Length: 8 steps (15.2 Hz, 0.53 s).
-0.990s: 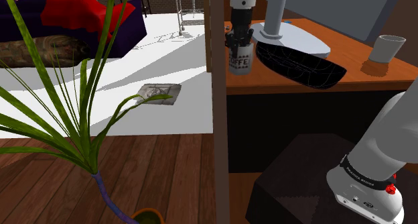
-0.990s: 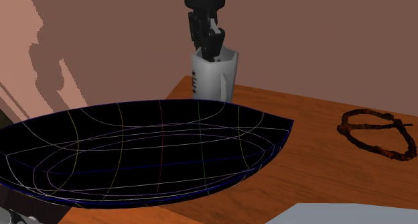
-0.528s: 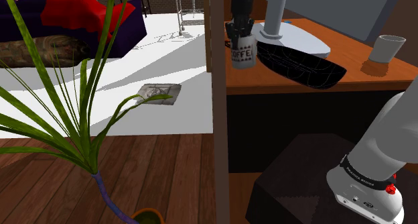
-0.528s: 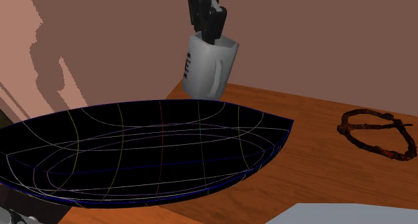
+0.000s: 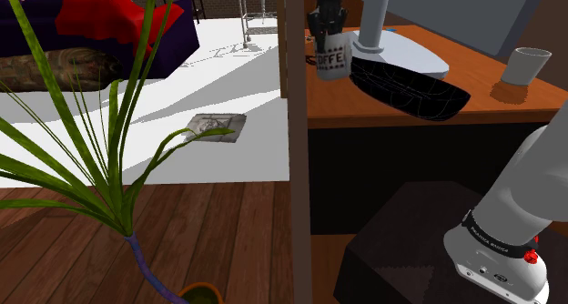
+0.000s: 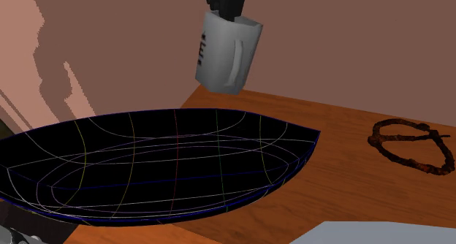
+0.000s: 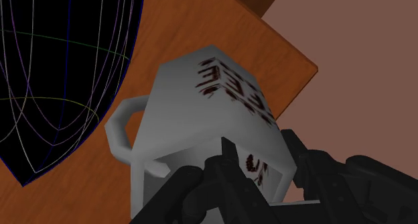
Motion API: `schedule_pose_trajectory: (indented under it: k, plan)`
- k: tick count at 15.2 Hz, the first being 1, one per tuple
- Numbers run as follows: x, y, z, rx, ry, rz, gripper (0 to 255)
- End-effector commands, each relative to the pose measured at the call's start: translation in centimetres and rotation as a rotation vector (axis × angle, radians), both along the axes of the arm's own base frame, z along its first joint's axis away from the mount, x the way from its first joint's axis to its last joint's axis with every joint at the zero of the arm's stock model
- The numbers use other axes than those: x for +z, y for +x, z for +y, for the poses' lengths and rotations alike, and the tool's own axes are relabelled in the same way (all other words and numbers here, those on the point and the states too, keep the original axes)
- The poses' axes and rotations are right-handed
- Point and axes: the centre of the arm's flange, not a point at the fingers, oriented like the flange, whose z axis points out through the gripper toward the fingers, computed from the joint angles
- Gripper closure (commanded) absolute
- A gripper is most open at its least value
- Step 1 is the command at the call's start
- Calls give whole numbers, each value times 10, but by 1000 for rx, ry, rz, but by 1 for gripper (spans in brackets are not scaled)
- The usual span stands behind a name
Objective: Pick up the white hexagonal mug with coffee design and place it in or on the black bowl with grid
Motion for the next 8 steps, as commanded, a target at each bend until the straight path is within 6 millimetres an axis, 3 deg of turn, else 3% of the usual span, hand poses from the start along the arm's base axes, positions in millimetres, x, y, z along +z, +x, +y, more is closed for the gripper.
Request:
schedule_pose_trajectory:
  k: [1,8]
  plan:
    - [11,0,0,0,0,0,255]
    - [48,0,0,0,0,0,255]
